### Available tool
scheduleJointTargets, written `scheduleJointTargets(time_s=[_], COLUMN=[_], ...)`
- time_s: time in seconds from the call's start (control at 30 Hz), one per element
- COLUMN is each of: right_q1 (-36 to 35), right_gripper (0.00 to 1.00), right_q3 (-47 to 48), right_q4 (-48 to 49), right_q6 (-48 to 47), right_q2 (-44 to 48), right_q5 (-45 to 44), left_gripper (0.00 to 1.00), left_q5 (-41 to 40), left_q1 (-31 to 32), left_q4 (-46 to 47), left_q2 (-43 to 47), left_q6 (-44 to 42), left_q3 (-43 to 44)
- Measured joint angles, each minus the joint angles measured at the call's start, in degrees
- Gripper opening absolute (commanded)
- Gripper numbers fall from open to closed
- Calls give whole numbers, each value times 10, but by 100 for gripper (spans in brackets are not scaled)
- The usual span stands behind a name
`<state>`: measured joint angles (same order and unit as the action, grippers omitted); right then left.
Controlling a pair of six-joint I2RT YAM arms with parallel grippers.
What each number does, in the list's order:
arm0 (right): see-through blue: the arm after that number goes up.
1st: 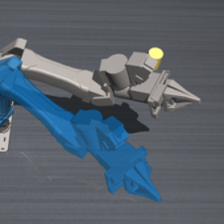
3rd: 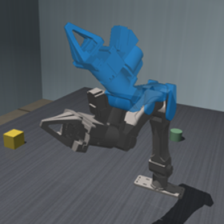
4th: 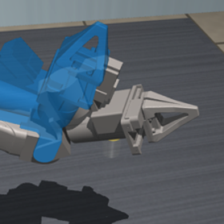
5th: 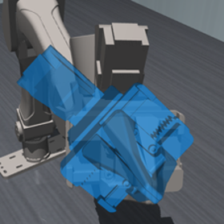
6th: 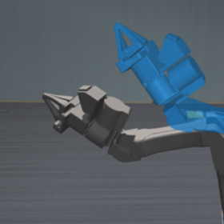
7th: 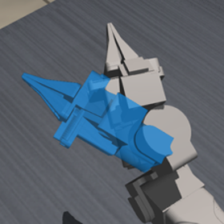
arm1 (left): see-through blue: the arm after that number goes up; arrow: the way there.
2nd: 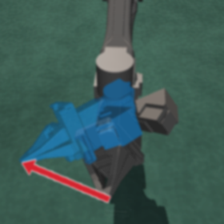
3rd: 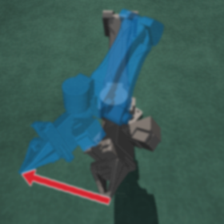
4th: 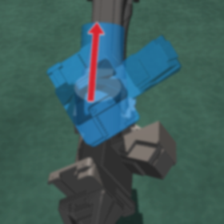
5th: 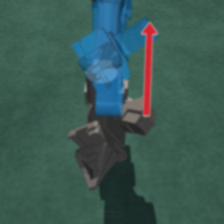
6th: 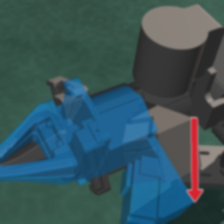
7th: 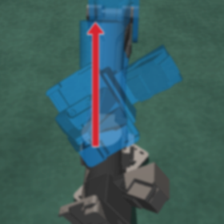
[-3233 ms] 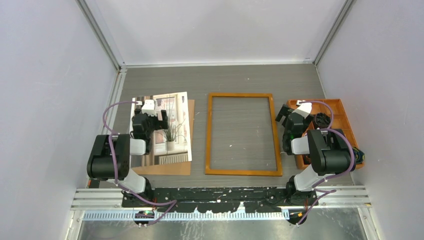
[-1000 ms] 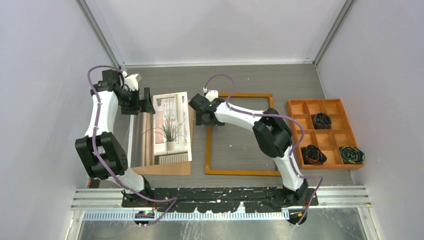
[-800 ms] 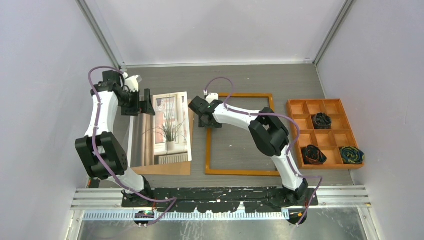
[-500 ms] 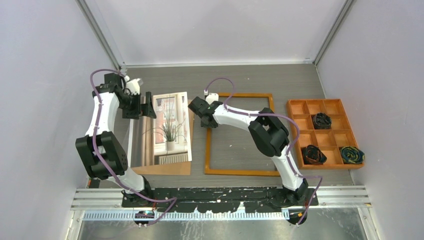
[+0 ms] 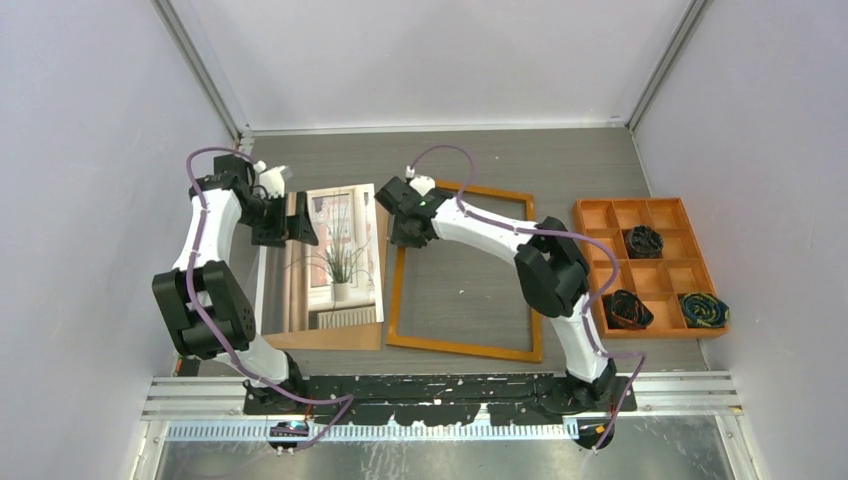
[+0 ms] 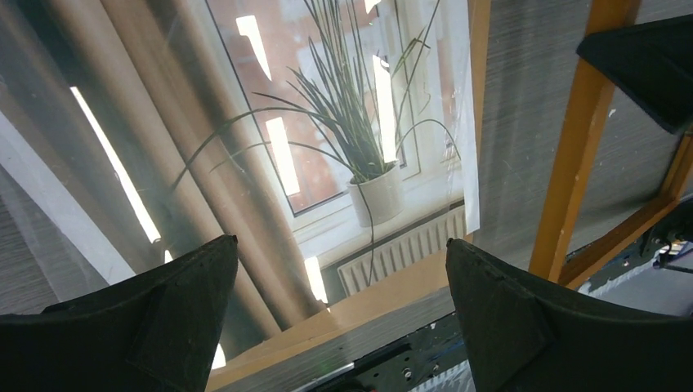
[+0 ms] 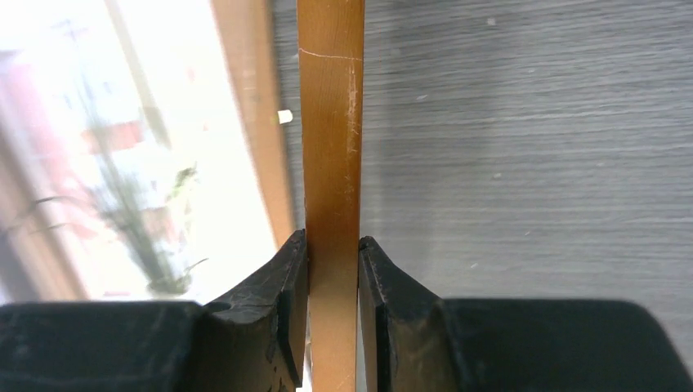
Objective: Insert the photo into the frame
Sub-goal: Turn over the photo frame at the center of the board.
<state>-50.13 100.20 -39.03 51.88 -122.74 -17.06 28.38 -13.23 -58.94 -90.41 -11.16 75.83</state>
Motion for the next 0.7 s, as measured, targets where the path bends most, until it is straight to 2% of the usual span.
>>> scheduleJointTargets(time_s=[0.3, 0.57, 0.7], right_q1=[0, 5, 16], right_gripper=[1, 1, 1], right_q3=[42, 61, 41], right_q4=[46, 125, 193], right_q6=[45, 78, 115], right_q2=[86, 100, 108], right_q5=[120, 236, 290], left_gripper=[100, 100, 100], left_q5=[28, 59, 77], left_q1=[0, 12, 18], left_q4=[-11, -32, -36], left_q2=[0, 26, 49], left_q6=[0, 2, 5], left_q3=[-10, -10, -9])
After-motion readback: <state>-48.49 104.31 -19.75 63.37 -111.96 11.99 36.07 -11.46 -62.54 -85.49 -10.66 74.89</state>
